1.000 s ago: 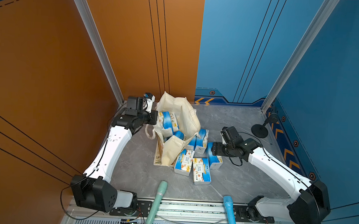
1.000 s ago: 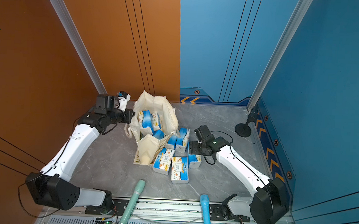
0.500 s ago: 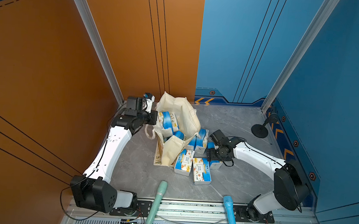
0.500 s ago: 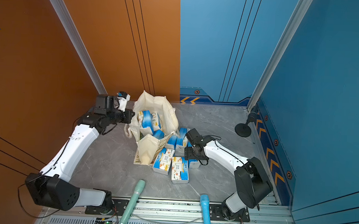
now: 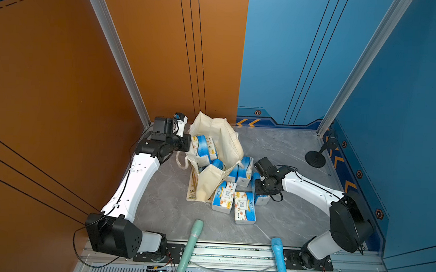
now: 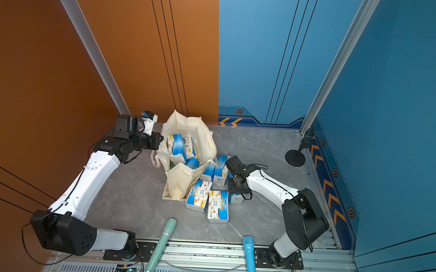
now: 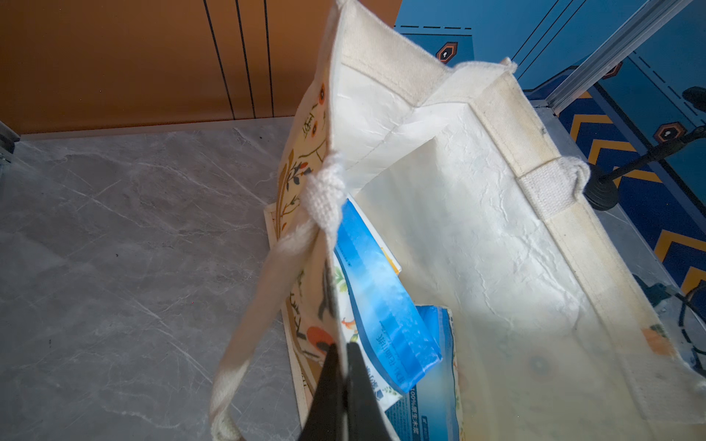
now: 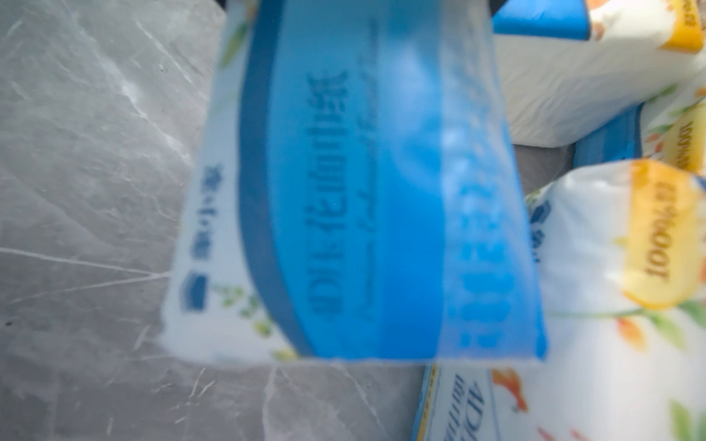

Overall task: Put tissues into the canvas bag
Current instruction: Pick up the pack of facial tissues from the center of the board, then place the pack of facial tissues in the canvas bag.

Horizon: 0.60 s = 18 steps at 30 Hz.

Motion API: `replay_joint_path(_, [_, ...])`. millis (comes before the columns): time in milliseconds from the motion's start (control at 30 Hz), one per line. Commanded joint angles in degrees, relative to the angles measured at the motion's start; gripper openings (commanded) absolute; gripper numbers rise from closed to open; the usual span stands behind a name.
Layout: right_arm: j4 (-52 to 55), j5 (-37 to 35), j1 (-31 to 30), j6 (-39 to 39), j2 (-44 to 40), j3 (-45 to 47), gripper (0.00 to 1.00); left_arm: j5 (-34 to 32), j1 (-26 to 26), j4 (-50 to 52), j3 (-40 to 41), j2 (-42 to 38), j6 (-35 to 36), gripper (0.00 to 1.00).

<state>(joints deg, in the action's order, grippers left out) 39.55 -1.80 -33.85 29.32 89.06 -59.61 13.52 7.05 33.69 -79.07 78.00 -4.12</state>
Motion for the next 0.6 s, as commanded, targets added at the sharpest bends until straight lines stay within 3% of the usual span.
replay_joint_path(0, [2.72, -2.87, 1.39, -0.9, -4.92, -0.54, 0.47, 0.68, -0.42, 2.6, 1.02, -1.05, -0.34, 0.0])
replay_joint_path(133, [5.4, -6.33, 3.26, -3.12, -10.46, -3.27, 0.47, 0.7, -0.41, 2.56, 1.02, -1.2, -0.32, 0.0])
replay_joint_path(333, [5.17, -9.71, 2.73, -10.25, -15.57, -15.05, 0.45, 1.04, -0.37, 2.6, 1.02, -1.27, -0.28, 0.0])
replay_joint_path(567, [-6.16, -0.17, -2.27, -16.13, -12.94, -27.92, 0.44, 1.14, -0.2, 2.61, 0.76, -0.88, -0.52, 0.0])
